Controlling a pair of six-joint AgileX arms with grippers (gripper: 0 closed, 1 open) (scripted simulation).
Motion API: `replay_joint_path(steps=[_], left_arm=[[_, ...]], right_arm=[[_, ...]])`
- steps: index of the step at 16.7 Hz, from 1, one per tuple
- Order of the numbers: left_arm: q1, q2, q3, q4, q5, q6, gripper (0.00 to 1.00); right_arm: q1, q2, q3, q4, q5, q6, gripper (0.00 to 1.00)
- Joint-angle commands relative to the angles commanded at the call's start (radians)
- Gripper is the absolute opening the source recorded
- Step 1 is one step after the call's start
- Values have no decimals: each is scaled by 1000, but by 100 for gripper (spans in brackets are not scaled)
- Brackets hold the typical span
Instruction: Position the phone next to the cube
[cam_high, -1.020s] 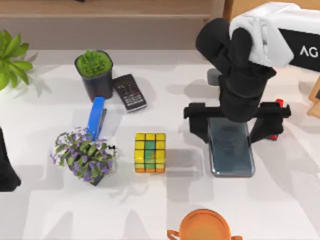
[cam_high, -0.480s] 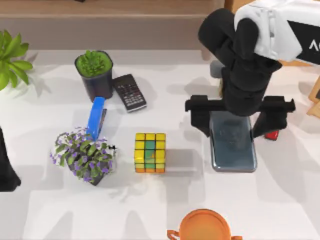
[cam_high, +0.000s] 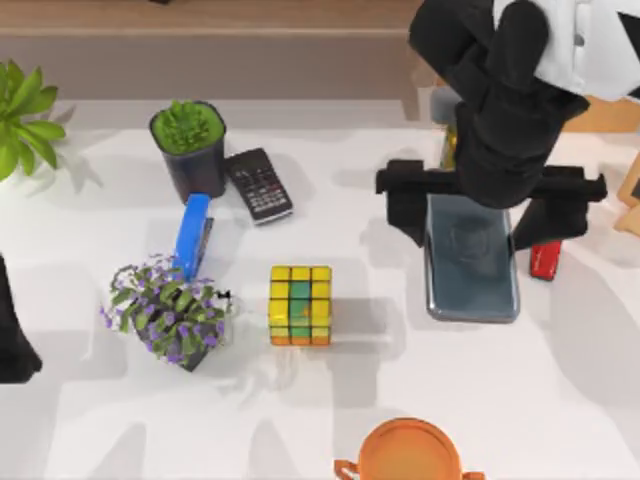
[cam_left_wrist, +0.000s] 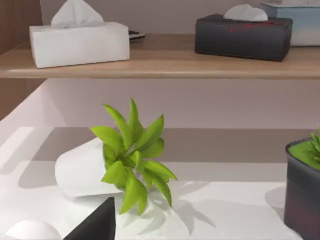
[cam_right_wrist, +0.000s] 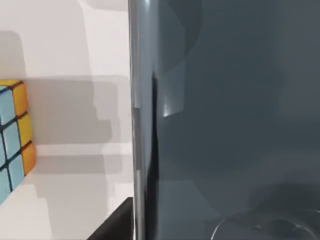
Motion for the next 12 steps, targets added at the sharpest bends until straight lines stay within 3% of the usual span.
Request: replay_joint_path(steps=[12], left_arm=[[0,0,0,0,0,0,100]], right_arm=[[6,-59,13,53,0,4,0]])
